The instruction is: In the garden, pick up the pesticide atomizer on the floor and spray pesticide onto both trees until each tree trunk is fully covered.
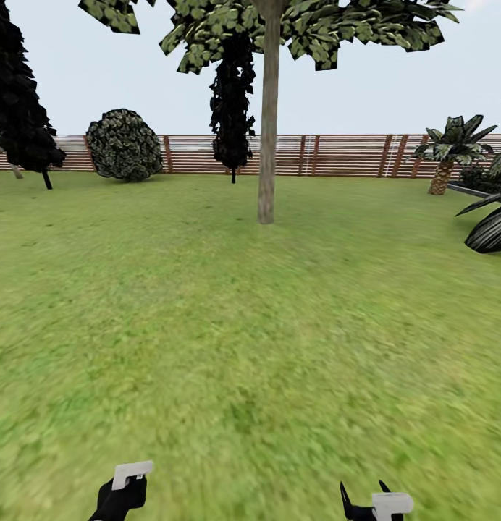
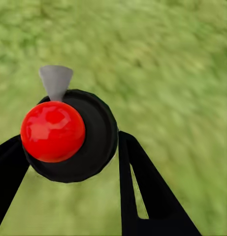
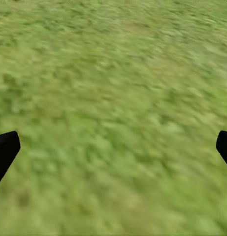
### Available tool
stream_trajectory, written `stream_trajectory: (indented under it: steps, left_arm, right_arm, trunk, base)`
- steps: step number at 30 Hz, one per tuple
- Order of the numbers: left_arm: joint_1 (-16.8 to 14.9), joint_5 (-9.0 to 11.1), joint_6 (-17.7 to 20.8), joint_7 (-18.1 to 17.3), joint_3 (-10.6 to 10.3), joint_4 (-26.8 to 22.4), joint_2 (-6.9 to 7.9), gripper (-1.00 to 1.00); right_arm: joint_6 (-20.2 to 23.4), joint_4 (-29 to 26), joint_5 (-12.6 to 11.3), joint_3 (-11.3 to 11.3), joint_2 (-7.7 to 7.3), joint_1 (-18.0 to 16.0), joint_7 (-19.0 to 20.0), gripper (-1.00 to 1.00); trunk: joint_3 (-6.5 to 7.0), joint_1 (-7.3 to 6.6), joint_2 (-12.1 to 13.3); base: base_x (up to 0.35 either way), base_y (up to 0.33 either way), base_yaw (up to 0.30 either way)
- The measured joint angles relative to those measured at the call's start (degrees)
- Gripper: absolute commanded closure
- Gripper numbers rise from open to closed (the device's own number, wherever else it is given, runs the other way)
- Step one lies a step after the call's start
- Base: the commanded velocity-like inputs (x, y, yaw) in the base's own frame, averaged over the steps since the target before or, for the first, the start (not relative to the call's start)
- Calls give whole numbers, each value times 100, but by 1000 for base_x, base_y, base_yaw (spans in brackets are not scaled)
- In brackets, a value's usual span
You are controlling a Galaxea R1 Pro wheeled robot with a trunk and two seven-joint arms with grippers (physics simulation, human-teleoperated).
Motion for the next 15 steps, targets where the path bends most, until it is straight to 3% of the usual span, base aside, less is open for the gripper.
stream_trajectory:
  steps: [15]
  left_arm:
    - [0,3,0,0,0,0,0,100]
  right_arm:
    - [-3,0,0,0,2,2,0,-100]
  trunk:
    - [0,0,0]
  base:
    - [339,0,0]
